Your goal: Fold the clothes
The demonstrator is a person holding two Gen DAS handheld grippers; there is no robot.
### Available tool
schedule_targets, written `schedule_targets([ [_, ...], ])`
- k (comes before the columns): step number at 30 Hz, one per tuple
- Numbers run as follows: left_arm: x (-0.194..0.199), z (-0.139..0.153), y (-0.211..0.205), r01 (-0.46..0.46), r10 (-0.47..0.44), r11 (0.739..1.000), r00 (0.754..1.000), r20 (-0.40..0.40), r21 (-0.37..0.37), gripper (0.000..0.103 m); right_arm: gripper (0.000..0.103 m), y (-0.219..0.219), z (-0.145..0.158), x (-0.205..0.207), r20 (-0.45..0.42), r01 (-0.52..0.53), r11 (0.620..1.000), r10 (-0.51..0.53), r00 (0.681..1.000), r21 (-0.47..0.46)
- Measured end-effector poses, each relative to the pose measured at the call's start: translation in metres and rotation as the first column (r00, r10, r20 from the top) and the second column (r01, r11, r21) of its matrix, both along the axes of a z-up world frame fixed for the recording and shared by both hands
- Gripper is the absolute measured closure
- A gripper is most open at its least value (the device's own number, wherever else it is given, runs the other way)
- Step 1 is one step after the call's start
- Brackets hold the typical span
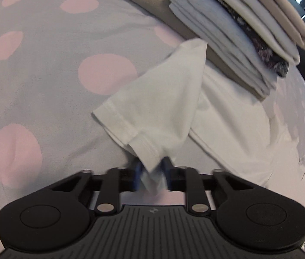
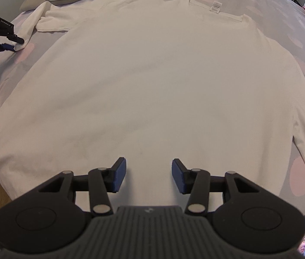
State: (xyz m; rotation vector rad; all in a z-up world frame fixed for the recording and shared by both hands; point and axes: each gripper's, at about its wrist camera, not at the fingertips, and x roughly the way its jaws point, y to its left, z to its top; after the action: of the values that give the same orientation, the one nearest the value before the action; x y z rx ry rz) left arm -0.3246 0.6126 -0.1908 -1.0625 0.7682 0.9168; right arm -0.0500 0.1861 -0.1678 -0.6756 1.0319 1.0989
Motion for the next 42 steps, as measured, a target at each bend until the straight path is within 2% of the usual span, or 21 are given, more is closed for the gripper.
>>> schedule_targets([
  [2,-0.003,0.012,0.001,-0.018,0.018,0.999,1.000,0.002,0.042,0.098,0.053,0.000,-0.003,-0.001,-0.005,-0.003,1.000,0.003,1.000,-0.009],
  [7,-0.017,0.065,0.009,-0.058,0.059,0.980,0.998,0.000,0.190,0.100,0.053,-0.001,-0.006,-0.001,-0.019,-0.006,1.000,0.006,1.000,-0.015],
  [13,-0.031,0.144,0.029,-0.026,0.050,0.926,0.997,-0.053,0.377,0.100,0.053,-0.002,0.000,-0.003,-0.017,-0.016,1.000,0.016,1.000,0.004],
  [16,-0.033,0.173,0.038,-0.017,0.054,0.908,0.996,-0.076,0.419,0.100,0.053,-0.003,0.002,-0.003,-0.010,-0.008,1.000,0.008,1.000,0.010],
  [23,-0.004,0.228,0.008,0.112,-0.107,0.845,0.993,-0.039,0.522,0.100,0.053,-0.005,0.013,0.006,0.007,0.026,0.999,-0.027,1.000,0.038],
  [28,0.035,0.275,-0.028,0.180,-0.237,0.765,0.971,0.011,0.618,0.100,0.053,-0.006,0.025,0.010,0.022,0.027,0.998,-0.028,0.999,0.059],
  [31,0.060,0.303,-0.052,0.218,-0.325,0.722,0.945,0.044,0.657,0.100,0.052,-0.009,0.031,0.016,0.030,0.038,0.998,-0.040,0.999,0.059],
  [34,0.094,0.323,-0.081,0.282,-0.427,0.682,0.903,0.054,0.675,0.100,0.052,-0.013,0.038,0.024,0.027,0.039,0.998,-0.040,0.999,0.051],
  [38,0.146,0.336,-0.123,0.375,-0.562,0.623,0.825,0.060,0.686,0.100,0.052,-0.022,0.054,0.037,0.069,0.005,1.000,-0.005,0.998,-0.001],
  [42,0.196,0.334,-0.168,0.464,-0.682,0.560,0.729,0.063,0.686,0.100,0.052,-0.036,0.068,0.060,0.166,-0.029,0.997,0.040,0.985,-0.071],
])
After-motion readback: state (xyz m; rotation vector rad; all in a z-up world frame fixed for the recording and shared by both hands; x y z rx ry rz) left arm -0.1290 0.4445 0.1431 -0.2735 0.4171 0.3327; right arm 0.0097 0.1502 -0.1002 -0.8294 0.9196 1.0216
